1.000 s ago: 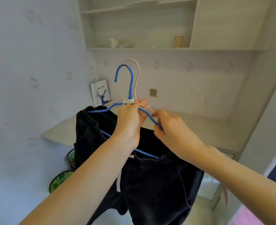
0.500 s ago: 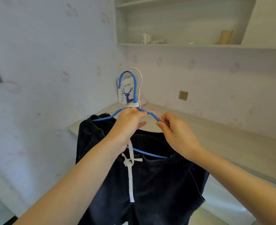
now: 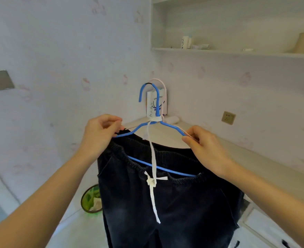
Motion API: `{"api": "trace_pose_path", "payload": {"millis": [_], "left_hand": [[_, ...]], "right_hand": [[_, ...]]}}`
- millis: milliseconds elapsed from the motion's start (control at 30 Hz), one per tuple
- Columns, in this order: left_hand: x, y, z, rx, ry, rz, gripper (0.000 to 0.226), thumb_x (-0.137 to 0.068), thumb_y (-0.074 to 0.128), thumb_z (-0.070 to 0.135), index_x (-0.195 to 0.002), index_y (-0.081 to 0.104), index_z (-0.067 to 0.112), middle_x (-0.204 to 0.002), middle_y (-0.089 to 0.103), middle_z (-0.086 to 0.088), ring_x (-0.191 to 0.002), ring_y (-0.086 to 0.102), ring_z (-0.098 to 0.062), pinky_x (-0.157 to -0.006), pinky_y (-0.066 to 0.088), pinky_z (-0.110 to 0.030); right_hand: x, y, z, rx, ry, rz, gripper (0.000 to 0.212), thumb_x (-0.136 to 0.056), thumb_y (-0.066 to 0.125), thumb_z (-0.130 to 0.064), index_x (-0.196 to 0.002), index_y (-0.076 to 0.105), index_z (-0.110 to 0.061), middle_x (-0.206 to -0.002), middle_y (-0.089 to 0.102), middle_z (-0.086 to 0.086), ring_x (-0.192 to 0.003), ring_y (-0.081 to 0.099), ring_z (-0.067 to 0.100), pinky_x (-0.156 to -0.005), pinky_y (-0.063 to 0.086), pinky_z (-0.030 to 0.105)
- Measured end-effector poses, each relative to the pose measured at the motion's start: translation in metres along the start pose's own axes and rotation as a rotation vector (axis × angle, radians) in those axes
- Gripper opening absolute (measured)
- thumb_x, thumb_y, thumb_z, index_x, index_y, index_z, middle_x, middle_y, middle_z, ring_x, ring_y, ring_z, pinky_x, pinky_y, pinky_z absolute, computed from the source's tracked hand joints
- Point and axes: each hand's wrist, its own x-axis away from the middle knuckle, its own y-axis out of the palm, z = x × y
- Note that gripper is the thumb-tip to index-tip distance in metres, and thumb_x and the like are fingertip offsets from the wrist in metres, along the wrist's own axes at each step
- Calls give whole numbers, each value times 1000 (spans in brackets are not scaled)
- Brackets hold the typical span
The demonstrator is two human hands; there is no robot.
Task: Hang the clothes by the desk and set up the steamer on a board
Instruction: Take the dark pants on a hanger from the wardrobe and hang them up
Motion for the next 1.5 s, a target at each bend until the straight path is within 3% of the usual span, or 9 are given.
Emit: {"api": "trace_pose_path", "payload": {"millis": [133, 267, 500, 667, 733, 833, 1033, 1267, 1500], "left_hand": [[-28, 8, -39, -318, 78, -282, 35, -92, 58, 37, -124, 61, 25, -119, 63, 10, -111, 57, -9, -101, 43, -32], [-50, 13, -60, -430, 116, -418, 39, -93, 53, 36, -132, 53, 29, -127, 58, 13, -116, 53, -6, -102, 42, -30], [-88, 20, -84, -374, 235, -245, 28, -92, 58, 29, -118, 58, 35, -115, 62, 15, -107, 56, 2, -91, 42, -17], [-134, 33, -99, -369, 299, -62, 4, -92, 57, 35, -95, 59, 37, -94, 64, 12, -89, 59, -13, -80, 47, -30], [-158, 34, -107, -388, 324, 1, 11, -90, 55, 37, -95, 61, 30, -91, 64, 8, -85, 59, -17, -76, 48, -34], [-200, 32, -115, -407, 338, 66, 10, -90, 57, 40, -93, 59, 31, -87, 62, 8, -81, 57, -17, -70, 45, -32], [-283, 27, -133, -440, 339, 100, 3, -91, 58, 35, -92, 59, 32, -86, 61, 9, -77, 55, -14, -65, 40, -25], [-352, 36, -167, -417, 341, 106, 11, -91, 59, 34, -93, 63, 24, -81, 61, 7, -70, 54, -12, -62, 43, -28], [-409, 52, -213, -458, 266, 68, 14, -90, 60, 32, -94, 65, 19, -81, 63, 2, -71, 57, -20, -64, 46, -35]], "right_hand": [[-26, -2, 23, -11, -34, -8, 13, -95, 54, -26, -86, 58, -17, -64, 51, -6, -54, 40, 5, -55, 37, 15], [-49, -3, 41, -39, -56, -10, 15, -95, 54, -26, -86, 57, -16, -64, 50, -5, -54, 41, 3, -53, 36, 13], [-99, 5, 60, -71, -76, -8, 17, -95, 54, -27, -84, 56, -15, -62, 46, -7, -53, 39, 3, -52, 35, 12], [-150, 23, 64, -33, -121, 11, 11, -96, 53, -25, -86, 55, -20, -65, 49, -9, -55, 45, -1, -53, 37, 9], [-175, 31, 66, 84, -139, 23, 13, -96, 49, -32, -93, 53, -20, -69, 51, -10, -56, 46, 4, -52, 36, 13], [-216, 47, 69, 275, -175, 62, 16, -97, 44, -37, -98, 48, -22, -75, 53, -8, -64, 51, 9, -54, 38, 21], [-294, 85, 75, 272, -148, 152, 17, -98, 43, -35, -98, 49, -19, -79, 53, -8, -65, 49, 6, -53, 33, 21], [-361, 107, 106, 178, -104, 59, 23, -93, 50, -44, -99, 58, -24, -87, 63, -9, -81, 58, 9, -72, 47, 27], [-403, 125, 183, 143, 86, -218, 25, -90, 53, -49, -81, 61, -27, -68, 57, -7, -60, 50, 10, -60, 40, 21]]}}
